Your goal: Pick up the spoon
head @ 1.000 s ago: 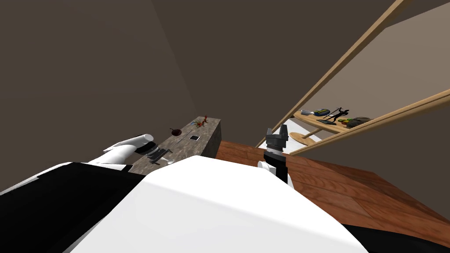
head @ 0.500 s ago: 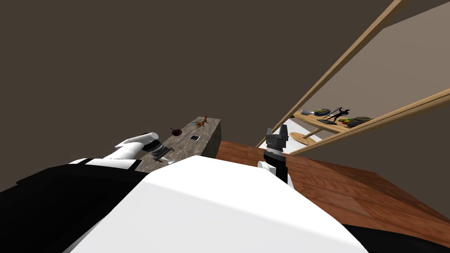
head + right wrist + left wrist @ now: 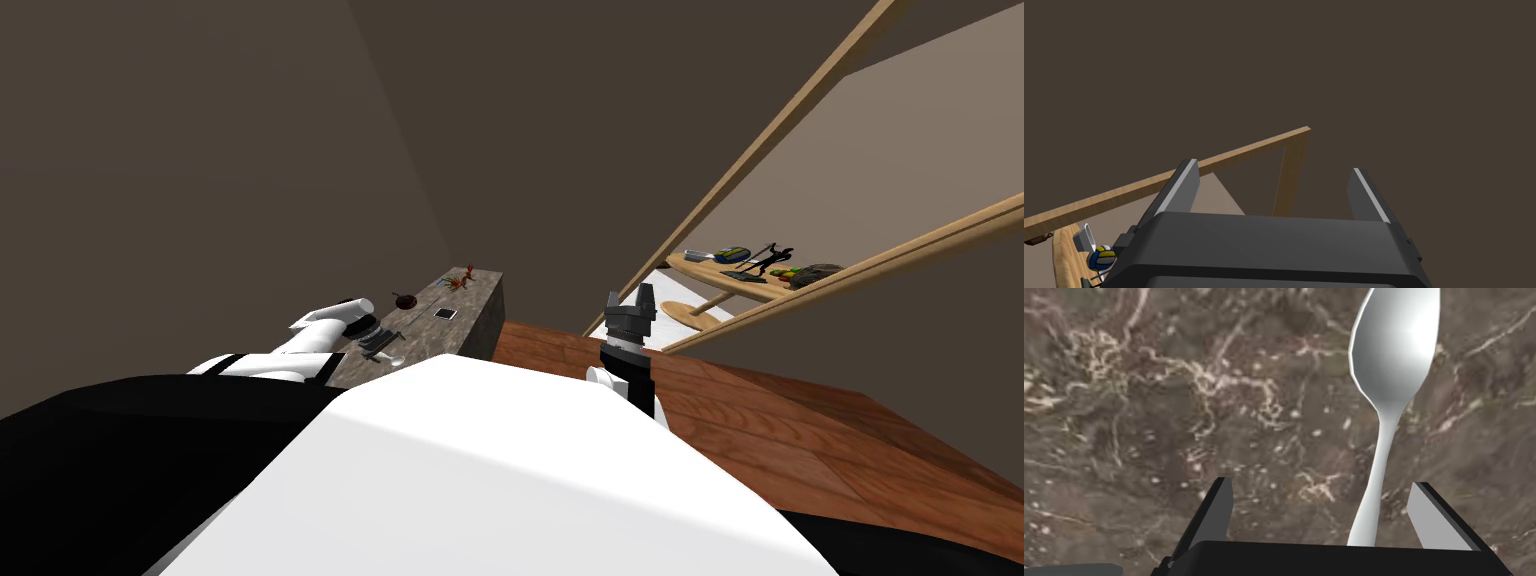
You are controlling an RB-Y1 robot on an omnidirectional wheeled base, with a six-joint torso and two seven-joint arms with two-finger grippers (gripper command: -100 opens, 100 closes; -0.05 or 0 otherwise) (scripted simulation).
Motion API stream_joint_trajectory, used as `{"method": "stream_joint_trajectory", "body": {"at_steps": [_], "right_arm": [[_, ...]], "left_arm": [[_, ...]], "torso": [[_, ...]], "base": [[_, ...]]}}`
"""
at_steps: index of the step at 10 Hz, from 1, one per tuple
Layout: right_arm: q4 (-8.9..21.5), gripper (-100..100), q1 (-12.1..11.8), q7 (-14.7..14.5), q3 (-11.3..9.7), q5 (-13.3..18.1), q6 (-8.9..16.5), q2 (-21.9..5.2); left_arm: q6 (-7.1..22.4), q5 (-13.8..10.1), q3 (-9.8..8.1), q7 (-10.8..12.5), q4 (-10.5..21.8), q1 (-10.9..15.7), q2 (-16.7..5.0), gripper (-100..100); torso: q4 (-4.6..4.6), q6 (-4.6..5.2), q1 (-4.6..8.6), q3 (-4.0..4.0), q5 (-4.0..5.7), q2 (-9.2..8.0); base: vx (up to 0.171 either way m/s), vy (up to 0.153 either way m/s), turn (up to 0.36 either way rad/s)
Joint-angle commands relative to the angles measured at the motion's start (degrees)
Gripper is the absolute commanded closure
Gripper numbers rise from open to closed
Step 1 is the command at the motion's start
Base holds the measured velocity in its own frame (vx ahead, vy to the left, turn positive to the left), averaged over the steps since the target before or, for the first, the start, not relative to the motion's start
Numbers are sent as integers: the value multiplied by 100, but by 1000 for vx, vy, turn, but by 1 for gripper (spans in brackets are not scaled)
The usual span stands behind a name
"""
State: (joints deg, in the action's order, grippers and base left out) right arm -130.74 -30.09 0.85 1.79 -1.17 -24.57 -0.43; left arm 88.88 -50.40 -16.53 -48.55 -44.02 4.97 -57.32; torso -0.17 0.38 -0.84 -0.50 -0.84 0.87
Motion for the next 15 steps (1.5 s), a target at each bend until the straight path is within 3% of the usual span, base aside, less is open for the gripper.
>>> {"method": "stream_joint_trajectory", "body": {"at_steps": [1, 4, 6, 7, 8, 9, 12, 13, 14, 15], "right_arm": [[0, 0, 0, 0, 0, 0, 0, 0], [0, 0, 0, 0, 0, 0, 0, 0], [0, 0, 0, 0, 0, 0, 0, 0], [0, 0, 0, 0, 0, 0, 0, 0], [0, 0, 0, 0, 0, 0, 0, 0], [0, 0, 0, 0, 0, 0, 0, 0], [0, 0, 0, 0, 0, 0, 0, 0], [0, 0, 0, 0, 0, 0, 0, 0], [0, 0, 0, 0, 0, 0, 0, 0], [0, 0, 0, 0, 0, 0, 0, 0]], "left_arm": [[-7, 97, 1, 10, -2, 3, 15, -100], [-7, 97, 1, 10, -2, 3, 15, -100], [74, 531, -311, -89, 22, 274, 238, -100], [74, 641, -311, -89, 22, 274, 238, -100], [115, 856, -468, -139, 34, 410, 350, -100], [115, 913, -468, -139, 34, 410, 350, -100], [196, 1409, -780, -238, 58, 682, 573, -100], [196, 1457, -780, -238, 58, 682, 573, -100], [237, 1687, -936, -287, 70, 818, 685, -100], [237, 1729, -936, -287, 70, 818, 685, -100]], "torso": [[0, 0, 0, 0, 0, 0], [-2, 0, 7, -5, 2, 8], [-1, 1, 6, -3, 1, 4], [-1, 4, 10, -2, -3, 2], [-1, 5, 7, -2, -4, 2], [-1, 6, 6, -2, -5, 2], [-2, 5, 5, -4, -5, 5], [-2, 6, 4, -4, -5, 5], [-2, 4, 4, -4, -5, 5], [-3, 3, 6, -4, -5, 5]], "base": [[6, -6, 19], [5, -5, 18], [-13, -11, 45], [-21, -8, 35], [-23, -6, 31], [-22, -3, 18], [-14, -7, 30], [-13, -4, 20], [-11, -9, 36], [-16, -5, 26]]}}
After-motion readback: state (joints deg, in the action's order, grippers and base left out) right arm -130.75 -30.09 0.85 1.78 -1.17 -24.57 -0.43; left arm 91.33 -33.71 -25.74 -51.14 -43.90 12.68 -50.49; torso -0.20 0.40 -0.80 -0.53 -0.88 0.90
